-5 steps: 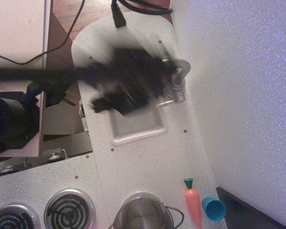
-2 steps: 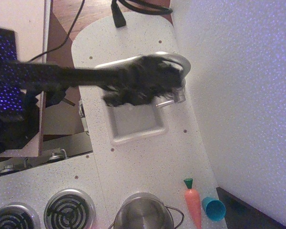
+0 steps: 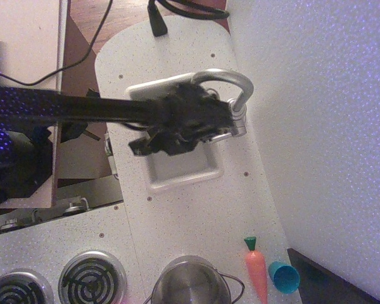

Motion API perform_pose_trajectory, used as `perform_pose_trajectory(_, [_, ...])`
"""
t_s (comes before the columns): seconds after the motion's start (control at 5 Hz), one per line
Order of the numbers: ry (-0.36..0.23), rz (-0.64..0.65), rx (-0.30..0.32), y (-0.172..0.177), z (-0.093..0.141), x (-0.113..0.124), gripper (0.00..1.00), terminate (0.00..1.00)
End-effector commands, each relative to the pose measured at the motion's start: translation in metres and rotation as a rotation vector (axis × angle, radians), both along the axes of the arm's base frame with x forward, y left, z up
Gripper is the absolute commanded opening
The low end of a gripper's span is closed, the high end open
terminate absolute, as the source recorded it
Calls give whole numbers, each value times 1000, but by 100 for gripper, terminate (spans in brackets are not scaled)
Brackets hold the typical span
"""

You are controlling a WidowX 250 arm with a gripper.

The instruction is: Turn faucet left

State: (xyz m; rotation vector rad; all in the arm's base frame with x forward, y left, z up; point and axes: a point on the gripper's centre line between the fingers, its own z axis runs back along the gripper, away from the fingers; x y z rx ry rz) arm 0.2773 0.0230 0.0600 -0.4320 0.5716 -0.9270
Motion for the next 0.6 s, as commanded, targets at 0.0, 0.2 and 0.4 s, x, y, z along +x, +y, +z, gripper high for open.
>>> perform_pose_trajectory(0.0, [-393, 38, -244, -8, 38, 30, 100, 0])
perform_pose_trajectory(0.2, [-666, 201, -211, 25, 72, 61, 100, 0])
perform_pose_trajectory(0.4, [-911, 240, -78, 71, 67, 82, 100, 100])
